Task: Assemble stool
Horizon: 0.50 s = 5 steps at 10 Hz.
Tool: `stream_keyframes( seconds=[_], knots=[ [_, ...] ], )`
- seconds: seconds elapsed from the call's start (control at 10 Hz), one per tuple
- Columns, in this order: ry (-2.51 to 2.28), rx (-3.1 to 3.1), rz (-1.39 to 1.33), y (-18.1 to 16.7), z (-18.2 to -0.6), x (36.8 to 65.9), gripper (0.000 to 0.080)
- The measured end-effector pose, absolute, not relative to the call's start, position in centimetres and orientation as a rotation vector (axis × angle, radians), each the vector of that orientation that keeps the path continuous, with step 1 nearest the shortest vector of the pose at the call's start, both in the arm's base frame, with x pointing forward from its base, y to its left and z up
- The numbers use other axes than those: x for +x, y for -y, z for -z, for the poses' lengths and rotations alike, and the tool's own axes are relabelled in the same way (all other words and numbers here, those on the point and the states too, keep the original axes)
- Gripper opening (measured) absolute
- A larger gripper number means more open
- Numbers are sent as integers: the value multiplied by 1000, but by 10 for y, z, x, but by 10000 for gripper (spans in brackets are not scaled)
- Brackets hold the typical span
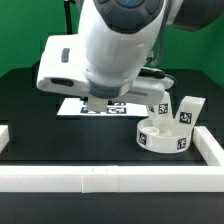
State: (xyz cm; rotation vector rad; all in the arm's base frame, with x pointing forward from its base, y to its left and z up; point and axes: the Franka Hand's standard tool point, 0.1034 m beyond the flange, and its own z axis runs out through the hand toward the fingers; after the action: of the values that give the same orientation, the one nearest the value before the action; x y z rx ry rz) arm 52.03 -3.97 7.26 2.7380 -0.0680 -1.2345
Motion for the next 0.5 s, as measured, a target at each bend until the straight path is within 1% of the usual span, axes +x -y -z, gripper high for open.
stream_keyframes(
  seconds=[0.1, 0.2, 0.3, 0.4, 0.5],
  knots=[
    [70, 2739, 1235, 40, -73, 520, 335],
    [51, 2796, 1092, 39, -69, 534, 335],
    [42, 2860, 937, 30, -79, 537, 335],
    [62, 2876, 907, 21, -92, 529, 335],
    [62, 2918, 770, 13, -99, 538, 335]
  ],
)
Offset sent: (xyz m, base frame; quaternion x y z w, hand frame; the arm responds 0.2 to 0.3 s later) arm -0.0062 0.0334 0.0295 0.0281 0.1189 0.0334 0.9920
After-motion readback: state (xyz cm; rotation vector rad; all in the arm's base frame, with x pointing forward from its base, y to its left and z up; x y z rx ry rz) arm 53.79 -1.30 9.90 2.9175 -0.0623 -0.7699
